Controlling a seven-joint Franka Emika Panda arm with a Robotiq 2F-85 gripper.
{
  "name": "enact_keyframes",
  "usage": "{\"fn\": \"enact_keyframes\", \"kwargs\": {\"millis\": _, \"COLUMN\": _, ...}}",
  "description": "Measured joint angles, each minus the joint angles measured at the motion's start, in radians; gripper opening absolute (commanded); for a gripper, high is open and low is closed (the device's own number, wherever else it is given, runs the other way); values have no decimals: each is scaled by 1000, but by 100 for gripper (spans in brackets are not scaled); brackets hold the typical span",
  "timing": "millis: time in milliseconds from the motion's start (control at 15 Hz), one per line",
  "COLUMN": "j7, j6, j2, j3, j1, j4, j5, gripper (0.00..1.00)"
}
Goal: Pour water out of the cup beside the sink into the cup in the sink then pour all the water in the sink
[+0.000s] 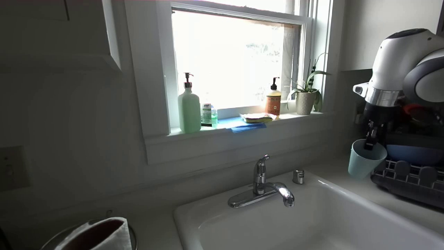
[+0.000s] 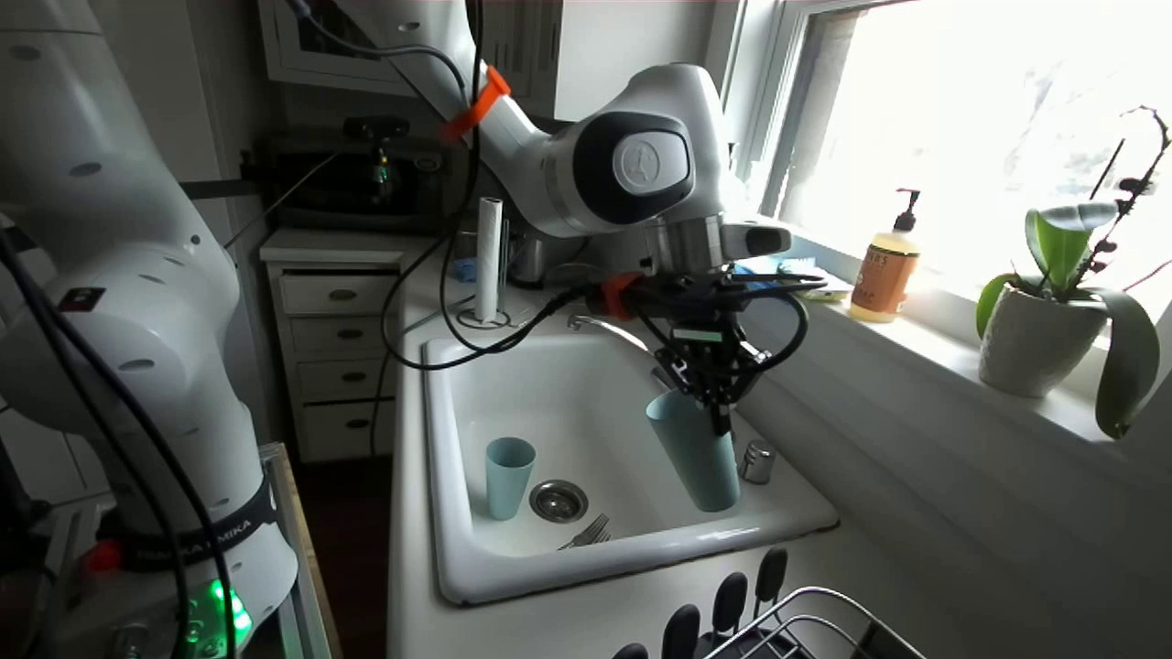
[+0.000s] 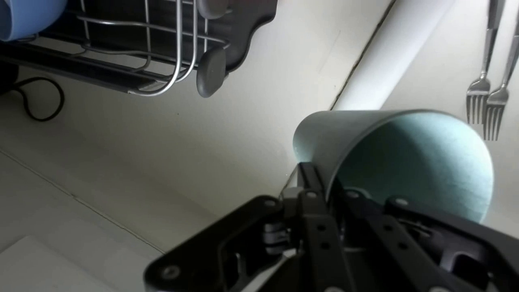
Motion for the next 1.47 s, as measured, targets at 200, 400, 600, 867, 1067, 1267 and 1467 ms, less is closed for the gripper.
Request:
{"fn": "enact_keyframes", "kwargs": {"millis": 200, "j7": 10, "j6": -42, "j2": 34, "j3": -1, "j1": -5, "j4": 21, "j5": 28, "gripper": 1}}
{"fn": "enact_keyframes", "kwargs": {"millis": 400, "j7": 5, "j6": -123, "j2": 119, "j3": -9, "j1": -16, "j4": 95, "j5": 116, "gripper": 1}}
{"fn": "enact_keyframes", "kwargs": {"millis": 600, "j7": 1, "j6": -177, "j2": 203, "j3": -22, "j1": -30, "j4": 190, "j5": 221, "gripper": 1}}
{"fn": "enact_keyframes", "kwargs": {"millis": 867, "j7": -1, "j6": -185, "j2": 297, "j3": -32, "j1": -60, "j4": 315, "j5": 354, "gripper": 1}}
{"fn": "enact_keyframes", "kwargs": {"millis": 1067, "j7": 7, "j6": -185, "j2": 374, "j3": -35, "j1": -93, "j4": 403, "j5": 441, "gripper": 1}}
{"fn": "enact_keyframes", "kwargs": {"millis": 1267, "j7": 26, "j6": -185, "j2": 452, "j3": -37, "j1": -128, "j4": 486, "j5": 536, "gripper": 1}}
{"fn": "enact_keyframes", "kwargs": {"millis": 1467, "j7": 70, "j6": -203, "j2": 524, "j3": -36, "j1": -149, "j4": 564, "j5": 600, "gripper": 1}}
